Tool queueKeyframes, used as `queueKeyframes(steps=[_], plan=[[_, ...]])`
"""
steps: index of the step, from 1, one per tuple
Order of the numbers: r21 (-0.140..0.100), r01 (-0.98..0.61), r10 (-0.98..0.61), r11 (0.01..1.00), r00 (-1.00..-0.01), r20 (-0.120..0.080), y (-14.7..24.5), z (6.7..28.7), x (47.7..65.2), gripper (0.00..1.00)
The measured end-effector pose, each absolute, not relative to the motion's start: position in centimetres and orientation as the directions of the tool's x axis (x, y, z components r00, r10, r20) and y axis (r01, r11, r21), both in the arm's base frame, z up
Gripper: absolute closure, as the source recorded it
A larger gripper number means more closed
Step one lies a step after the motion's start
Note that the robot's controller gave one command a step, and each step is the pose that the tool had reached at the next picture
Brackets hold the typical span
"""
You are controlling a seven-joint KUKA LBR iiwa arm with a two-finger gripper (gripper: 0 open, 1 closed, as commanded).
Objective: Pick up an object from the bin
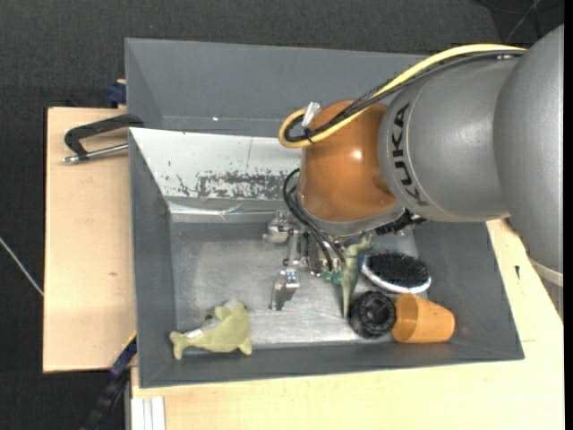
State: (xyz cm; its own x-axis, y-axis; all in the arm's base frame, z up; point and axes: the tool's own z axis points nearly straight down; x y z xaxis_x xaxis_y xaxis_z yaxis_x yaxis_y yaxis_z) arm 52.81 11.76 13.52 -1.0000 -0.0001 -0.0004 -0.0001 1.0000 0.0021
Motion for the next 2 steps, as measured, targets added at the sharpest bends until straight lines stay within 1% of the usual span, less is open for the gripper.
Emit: queueKeyframes(steps=[1, 2], plan=[[0.002, -0.340, -0.340, 0.940, -0.940, -0.019, 0.05, 7.40, 57.72, 0.00], [-0.003, -0.339, -0.339, 0.941, -0.940, -0.030, 0.12, 7.71, 58.01, 1.00]])
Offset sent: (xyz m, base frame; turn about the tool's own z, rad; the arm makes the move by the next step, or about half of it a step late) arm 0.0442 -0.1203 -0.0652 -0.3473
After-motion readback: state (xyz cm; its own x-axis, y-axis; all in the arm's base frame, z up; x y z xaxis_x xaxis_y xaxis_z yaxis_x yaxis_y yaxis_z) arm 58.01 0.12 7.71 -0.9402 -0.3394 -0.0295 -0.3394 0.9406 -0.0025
